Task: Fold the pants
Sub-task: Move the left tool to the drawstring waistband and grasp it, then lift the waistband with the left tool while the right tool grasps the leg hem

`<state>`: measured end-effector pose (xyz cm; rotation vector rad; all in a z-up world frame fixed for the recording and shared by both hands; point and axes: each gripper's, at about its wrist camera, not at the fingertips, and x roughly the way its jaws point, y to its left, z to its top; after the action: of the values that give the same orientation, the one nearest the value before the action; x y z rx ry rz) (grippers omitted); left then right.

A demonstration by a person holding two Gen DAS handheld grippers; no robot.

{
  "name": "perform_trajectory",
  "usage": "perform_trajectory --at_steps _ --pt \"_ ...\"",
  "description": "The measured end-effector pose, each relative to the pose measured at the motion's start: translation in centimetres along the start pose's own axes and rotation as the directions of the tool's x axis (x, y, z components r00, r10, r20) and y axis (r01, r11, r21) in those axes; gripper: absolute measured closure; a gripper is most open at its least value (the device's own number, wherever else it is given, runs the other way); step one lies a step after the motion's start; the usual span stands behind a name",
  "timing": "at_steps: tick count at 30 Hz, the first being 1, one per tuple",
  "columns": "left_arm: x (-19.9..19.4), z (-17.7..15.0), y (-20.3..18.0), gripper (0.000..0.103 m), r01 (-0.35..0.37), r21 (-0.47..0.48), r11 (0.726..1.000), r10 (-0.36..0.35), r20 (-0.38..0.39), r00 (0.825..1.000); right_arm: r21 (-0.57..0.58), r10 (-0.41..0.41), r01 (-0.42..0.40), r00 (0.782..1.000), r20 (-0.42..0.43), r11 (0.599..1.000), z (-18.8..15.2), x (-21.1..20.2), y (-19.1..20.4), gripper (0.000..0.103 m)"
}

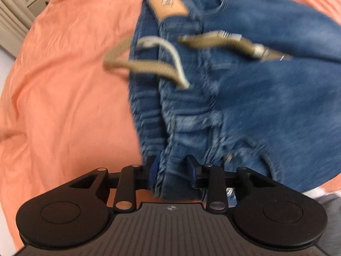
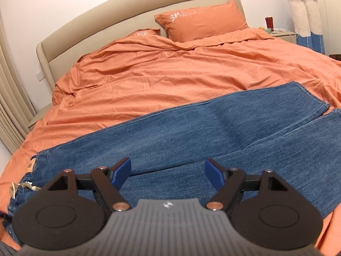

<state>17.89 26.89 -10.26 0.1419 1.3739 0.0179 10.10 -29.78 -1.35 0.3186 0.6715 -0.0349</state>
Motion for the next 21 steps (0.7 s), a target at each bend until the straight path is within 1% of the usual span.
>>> perform_trajectory --at_steps 2,4,5,7,10,11,14,16,19,21 --pt "-0.2 -0.2 -0.2 0.065 -0.013 -0.011 1.0 0.012 -0.008 1.0 0.004 -0.008 0.008 1.0 0.001 1.0 0.1 -0.3 -0.1 0.03" --pt "-0.8 -0.3 -0.9 0.065 -0.046 0.024 0.999 0.047 -0.027 0.999 0.007 -0.012 0.012 1.0 -0.013 1.0 0.2 -0.7 -0.1 0.03" --pt "-1.3 -0.4 -1.4 0.065 -0.066 0.061 0.996 0.067 -0.021 0.998 0.009 -0.009 0.01 1.0 -0.023 1.0 0.4 -0.9 -0.1 0.029" --pt "-3.0 -0.9 -3.1 0.064 -0.108 0.158 0.981 0.108 0.012 0.994 0.01 0.002 -0.001 0.999 -0.044 1.0 0.8 -1.7 -0.1 0.028" --pt "-5.5 -1.5 -5.8 0.064 -0.13 0.303 0.944 0.107 0.091 0.99 -0.021 0.022 -0.024 0.996 -0.092 0.999 1.5 -2.9 0.0 0.027" --pt "-6.2 -1.7 -6.7 0.064 -0.134 0.348 0.928 0.099 0.115 0.988 -0.046 0.019 -0.024 0.994 -0.105 0.999 1.9 -3.4 0.1 0.026" --pt "-8.2 -2.4 -10.2 0.062 -0.149 0.485 0.862 0.075 0.168 0.983 -0.128 0.008 -0.024 0.993 -0.122 0.992 3.0 -5.4 0.4 0.021" --pt "-8.9 -2.1 -12.2 0.054 -0.146 0.562 0.814 0.052 0.181 0.982 -0.173 0.012 -0.033 0.992 -0.123 0.984 3.9 -6.8 0.3 0.022" --pt "-8.7 -2.5 -15.0 0.051 -0.119 0.67 0.733 0.007 0.168 0.986 -0.195 0.013 -0.038 0.992 -0.127 0.98 5.5 -8.8 -0.6 0.022" --pt "-8.0 -2.5 -17.1 0.051 -0.087 0.73 0.678 -0.015 0.132 0.991 -0.164 0.019 -0.04 0.992 -0.125 0.986 6.6 -10.2 -2.0 0.022"
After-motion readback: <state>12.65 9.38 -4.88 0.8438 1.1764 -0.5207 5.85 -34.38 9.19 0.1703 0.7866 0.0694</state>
